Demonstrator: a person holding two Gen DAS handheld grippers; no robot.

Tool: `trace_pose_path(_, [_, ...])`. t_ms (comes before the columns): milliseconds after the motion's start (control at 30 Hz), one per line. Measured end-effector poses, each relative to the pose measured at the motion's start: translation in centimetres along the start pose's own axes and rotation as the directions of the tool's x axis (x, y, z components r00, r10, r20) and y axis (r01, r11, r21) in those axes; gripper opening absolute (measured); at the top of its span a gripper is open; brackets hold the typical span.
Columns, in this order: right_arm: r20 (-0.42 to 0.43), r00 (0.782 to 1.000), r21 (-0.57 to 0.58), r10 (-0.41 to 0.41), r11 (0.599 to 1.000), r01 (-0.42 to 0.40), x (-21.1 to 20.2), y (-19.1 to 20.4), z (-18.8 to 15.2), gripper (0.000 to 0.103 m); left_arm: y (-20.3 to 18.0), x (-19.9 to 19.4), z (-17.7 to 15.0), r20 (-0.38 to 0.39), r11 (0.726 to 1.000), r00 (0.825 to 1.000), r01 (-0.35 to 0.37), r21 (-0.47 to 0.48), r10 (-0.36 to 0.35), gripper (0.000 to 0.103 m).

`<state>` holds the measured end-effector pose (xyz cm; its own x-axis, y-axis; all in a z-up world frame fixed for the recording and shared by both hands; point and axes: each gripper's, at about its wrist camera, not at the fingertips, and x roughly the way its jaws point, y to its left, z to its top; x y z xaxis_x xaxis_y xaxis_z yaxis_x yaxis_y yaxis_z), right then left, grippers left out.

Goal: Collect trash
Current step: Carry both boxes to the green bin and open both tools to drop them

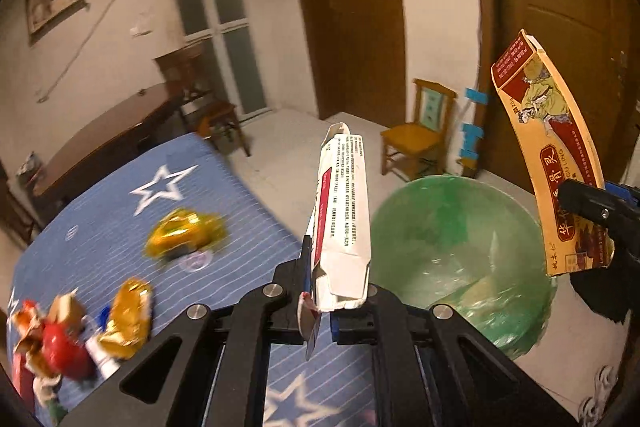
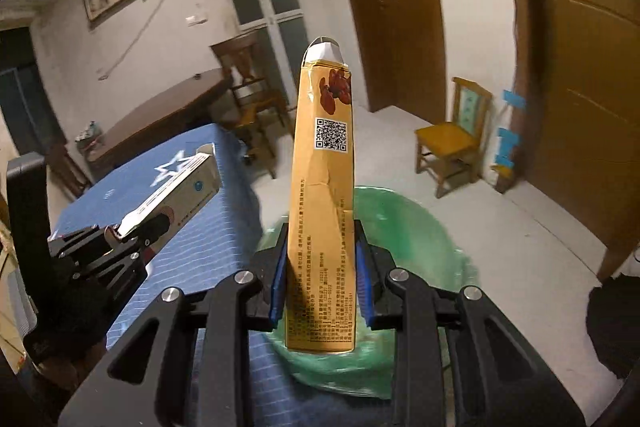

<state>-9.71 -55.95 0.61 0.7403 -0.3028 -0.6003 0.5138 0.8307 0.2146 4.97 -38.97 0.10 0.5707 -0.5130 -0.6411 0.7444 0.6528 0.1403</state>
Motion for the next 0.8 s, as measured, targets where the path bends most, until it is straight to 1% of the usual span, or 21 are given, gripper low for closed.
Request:
trace_pose_path(167, [-0.008,0.999,0.017,-0.045,0.999,0.045,0.2,-2.4,0.1,0.027,-2.6,2.5,1.3,-0.029,0.997,0.997,0.066,0.034,-0.065,0.008])
trace_pose_path(333, [-0.046,0.996,0.032,-0.07,0.997,0.072,0.9,-3.6,-0.1,0.027,-4.9,3.5,2.0,-0.049,0.99,0.991,0.127,0.058,-0.124,0.008])
trace_pose_path(633, [-0.111,0.991,0.064,-0.07,0.995,0.078,2.9,-5.0,-1.0,0.027,-5.2,5.8,1.8,-0.097,0.967,0.963,0.254,0.033,-0.25,0.008])
trace_pose_path(733, [-0.121,0.991,0.072,-0.061,0.995,0.07,3.5,-5.2,-1.0,0.027,-5.4,6.3,1.7,-0.111,0.957,0.954,0.284,0.049,-0.278,0.008])
trace_pose_path(767, [-0.122,0.991,0.07,-0.06,0.995,0.068,3.7,-5.2,-0.8,0.027,-5.5,6.5,1.8,-0.117,0.96,0.956,0.276,0.056,-0.268,0.013])
trace_pose_path(800, [-0.124,0.991,0.064,-0.053,0.996,0.062,4.0,-5.2,-0.7,0.029,-5.5,6.7,1.9,-0.12,0.966,0.962,0.253,0.051,-0.246,0.019])
